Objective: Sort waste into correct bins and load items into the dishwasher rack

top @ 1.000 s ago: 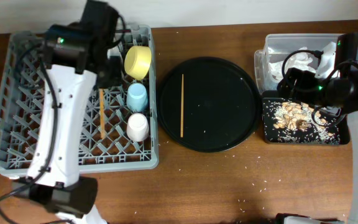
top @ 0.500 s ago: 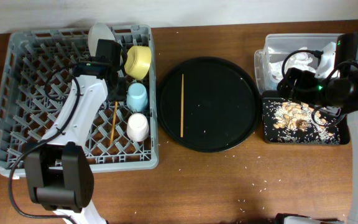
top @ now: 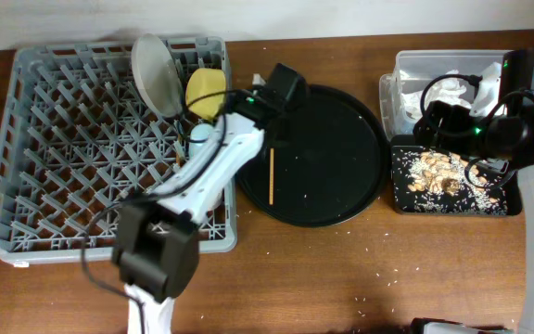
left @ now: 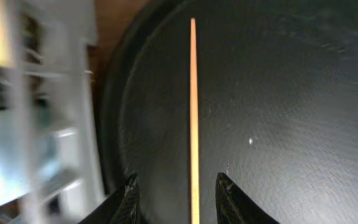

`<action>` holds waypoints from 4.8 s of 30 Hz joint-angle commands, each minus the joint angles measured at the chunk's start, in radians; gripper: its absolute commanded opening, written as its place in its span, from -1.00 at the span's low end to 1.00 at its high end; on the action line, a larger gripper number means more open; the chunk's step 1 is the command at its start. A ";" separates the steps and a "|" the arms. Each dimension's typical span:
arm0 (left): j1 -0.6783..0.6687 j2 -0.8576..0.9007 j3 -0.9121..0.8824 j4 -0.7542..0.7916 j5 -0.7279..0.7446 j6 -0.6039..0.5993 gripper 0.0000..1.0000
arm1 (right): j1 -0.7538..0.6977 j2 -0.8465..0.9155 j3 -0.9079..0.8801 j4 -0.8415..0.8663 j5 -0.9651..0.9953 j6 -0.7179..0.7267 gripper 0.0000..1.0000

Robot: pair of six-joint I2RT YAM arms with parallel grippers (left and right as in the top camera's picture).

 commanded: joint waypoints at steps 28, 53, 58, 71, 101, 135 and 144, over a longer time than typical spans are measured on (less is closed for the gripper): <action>-0.013 0.253 0.327 -0.198 0.072 0.097 -1.00 | -0.004 0.001 0.012 -0.001 0.013 0.005 0.97; 0.428 -0.014 0.104 -0.369 -0.033 0.341 -1.00 | -0.004 0.001 0.012 -0.001 0.013 0.005 0.97; 0.429 -0.014 0.077 -0.360 -0.032 0.320 -0.53 | -0.004 0.001 0.012 -0.001 0.013 0.005 0.97; 0.426 -0.444 0.264 -0.357 0.289 0.324 0.99 | -0.004 0.001 0.012 -0.001 0.013 0.005 0.97; 0.426 -0.515 0.264 -0.377 0.290 0.324 0.99 | 0.276 -1.227 -1.340 1.221 0.241 -0.003 0.97; 0.426 -0.515 0.264 -0.377 0.290 0.324 0.99 | 0.304 -1.445 -1.682 1.259 0.204 -0.019 0.97; 0.430 -0.536 0.229 -0.380 0.239 0.323 0.99 | 0.304 -1.445 -1.682 1.259 0.204 -0.019 0.97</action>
